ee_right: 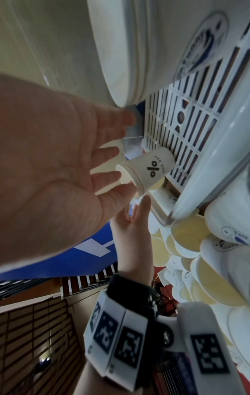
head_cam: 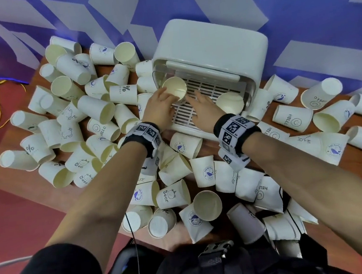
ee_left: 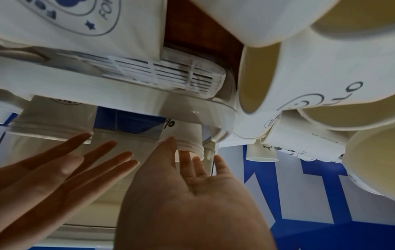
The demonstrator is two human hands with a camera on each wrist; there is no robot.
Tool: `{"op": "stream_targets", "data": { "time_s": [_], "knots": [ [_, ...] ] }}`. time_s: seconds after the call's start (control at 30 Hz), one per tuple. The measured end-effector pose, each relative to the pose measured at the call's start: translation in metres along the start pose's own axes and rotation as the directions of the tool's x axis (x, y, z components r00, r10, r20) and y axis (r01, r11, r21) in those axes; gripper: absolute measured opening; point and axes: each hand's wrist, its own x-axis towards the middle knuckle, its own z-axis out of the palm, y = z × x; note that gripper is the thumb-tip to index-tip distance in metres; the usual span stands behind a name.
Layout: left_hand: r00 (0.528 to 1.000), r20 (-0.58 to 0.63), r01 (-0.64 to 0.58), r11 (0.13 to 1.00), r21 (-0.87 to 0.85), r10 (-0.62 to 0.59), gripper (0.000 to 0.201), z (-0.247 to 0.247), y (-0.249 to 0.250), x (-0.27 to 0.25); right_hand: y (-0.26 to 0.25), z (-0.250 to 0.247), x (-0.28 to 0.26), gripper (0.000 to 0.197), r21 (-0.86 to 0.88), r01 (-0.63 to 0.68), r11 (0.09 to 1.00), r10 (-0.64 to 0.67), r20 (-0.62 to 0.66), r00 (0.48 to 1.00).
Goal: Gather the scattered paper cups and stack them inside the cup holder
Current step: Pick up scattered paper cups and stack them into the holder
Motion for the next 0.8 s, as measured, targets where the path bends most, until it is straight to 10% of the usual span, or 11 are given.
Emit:
{"op": "stream_targets", "data": {
  "time_s": [0.37, 0.8],
  "knots": [
    [0.993, -0.112, -0.032, 0.998, -0.057, 0.025, 0.036, -0.024, 0.043, -0.014, 0.027, -0.014, -0.050, 0.050, 0.106, -0.032, 0.994, 0.044, -0.113, 0.993],
    [0.920, -0.075, -0.389, 0.919, -0.062, 0.385, 0.030, -0.031, 0.211, -0.023, 0.105, -0.053, -0.169, 0.036, 0.179, -0.157, 0.971, 0.209, -0.319, 0.925]
  ]
}}
